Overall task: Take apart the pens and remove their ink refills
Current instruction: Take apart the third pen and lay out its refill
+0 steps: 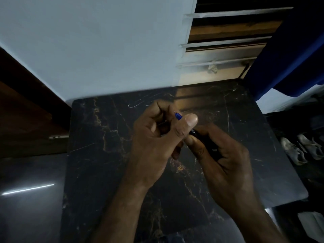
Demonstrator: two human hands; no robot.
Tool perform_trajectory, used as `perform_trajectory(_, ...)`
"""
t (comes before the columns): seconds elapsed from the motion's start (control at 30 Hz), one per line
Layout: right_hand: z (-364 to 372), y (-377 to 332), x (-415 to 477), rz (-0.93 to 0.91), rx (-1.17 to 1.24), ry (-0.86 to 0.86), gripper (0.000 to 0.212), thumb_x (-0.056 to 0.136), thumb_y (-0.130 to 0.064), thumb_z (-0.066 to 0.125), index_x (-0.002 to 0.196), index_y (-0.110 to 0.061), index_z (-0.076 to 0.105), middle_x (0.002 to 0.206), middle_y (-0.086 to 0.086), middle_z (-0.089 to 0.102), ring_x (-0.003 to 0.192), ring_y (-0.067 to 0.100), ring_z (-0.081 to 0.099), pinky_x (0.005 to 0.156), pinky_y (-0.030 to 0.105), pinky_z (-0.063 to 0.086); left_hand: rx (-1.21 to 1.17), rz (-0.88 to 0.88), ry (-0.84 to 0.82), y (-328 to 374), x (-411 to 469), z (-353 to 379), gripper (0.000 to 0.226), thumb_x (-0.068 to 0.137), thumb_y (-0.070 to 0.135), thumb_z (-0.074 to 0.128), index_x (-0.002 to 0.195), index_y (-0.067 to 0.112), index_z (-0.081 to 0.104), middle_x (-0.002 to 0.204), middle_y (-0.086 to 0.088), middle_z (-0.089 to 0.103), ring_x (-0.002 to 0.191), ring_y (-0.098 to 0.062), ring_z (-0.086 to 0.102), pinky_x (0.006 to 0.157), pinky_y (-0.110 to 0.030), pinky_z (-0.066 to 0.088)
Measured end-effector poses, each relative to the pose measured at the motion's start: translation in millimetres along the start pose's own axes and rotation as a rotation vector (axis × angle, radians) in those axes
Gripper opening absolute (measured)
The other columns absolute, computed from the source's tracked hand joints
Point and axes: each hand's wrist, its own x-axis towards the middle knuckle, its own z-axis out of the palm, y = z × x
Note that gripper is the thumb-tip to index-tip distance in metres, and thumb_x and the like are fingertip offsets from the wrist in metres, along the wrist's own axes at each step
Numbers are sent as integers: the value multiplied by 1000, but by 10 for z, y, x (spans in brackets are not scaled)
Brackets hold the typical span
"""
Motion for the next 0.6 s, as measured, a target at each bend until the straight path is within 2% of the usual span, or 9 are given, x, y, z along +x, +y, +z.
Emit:
perform_trajectory(0.07,0,18,-6,15,12,5,24,105,-30,61,99,-12,76,84,-7,73,68,10,65,59,20,47,-34,-22,-67,1,-14,-13,18,100,25,70,116,16,72,76,6,66,59,-8,62,47,-23,50)
perform_trajectory(0.1,-12,31,-8,12,8,8,23,105,-29,61,99,-12,75,84,-6,72,70,10,65,60,21,48,-30,-24,-91,2,-10,-27,20,101,22,68,118,15,74,78,5,68,62,-9,63,48,-24,50)
perform_trajectory(0.2,-27,57,-11,4,-64,17,24,105,-30,61,100,-12,76,82,-4,68,70,12,61,60,18,45,40,0,-56,-8,19,-52,5,99,20,74,95,19,78,69,-3,70,54,-10,61,45,-23,49)
perform_trajectory(0.27,-6,46,-11,0,-90,16,23,105,-29,62,100,-12,77,81,-7,67,69,9,60,61,14,42,93,-15,13,-23,53,-23,19,96,26,78,79,22,69,59,-4,63,47,-13,56,44,-23,47)
perform_trajectory(0.3,11,36,-11,-5,-83,15,21,105,-28,63,99,-13,77,82,-11,66,69,6,60,62,11,41,98,-34,29,-33,64,-12,24,97,30,77,77,22,66,58,-4,61,46,-15,55,44,-24,48)
perform_trajectory(0.37,32,27,-12,-3,-46,15,18,105,-26,66,98,-14,77,83,-20,68,70,1,63,65,8,40,13,-82,-21,-26,64,-6,21,100,37,69,88,19,66,63,1,60,50,-15,57,45,-24,48)
perform_trajectory(0.47,12,63,-5,25,-48,27,20,104,-30,64,97,-16,76,83,-16,70,70,3,65,63,11,42,-82,-110,-151,-21,56,-69,24,101,26,62,118,12,72,77,-2,62,62,-14,62,49,-25,51)
perform_trajectory(0.5,-1,80,-3,29,-57,27,21,104,-31,62,99,-16,76,84,-14,70,71,5,64,63,12,43,-46,-90,-164,-24,58,-91,21,101,21,65,116,12,75,78,-3,65,63,-13,63,50,-25,51)
perform_trajectory(0.6,-10,123,2,33,-85,19,26,105,-32,61,103,-12,78,82,-4,68,71,14,62,61,20,46,64,-51,-106,-48,74,-98,5,98,20,74,93,17,75,71,2,70,55,-12,61,46,-23,49)
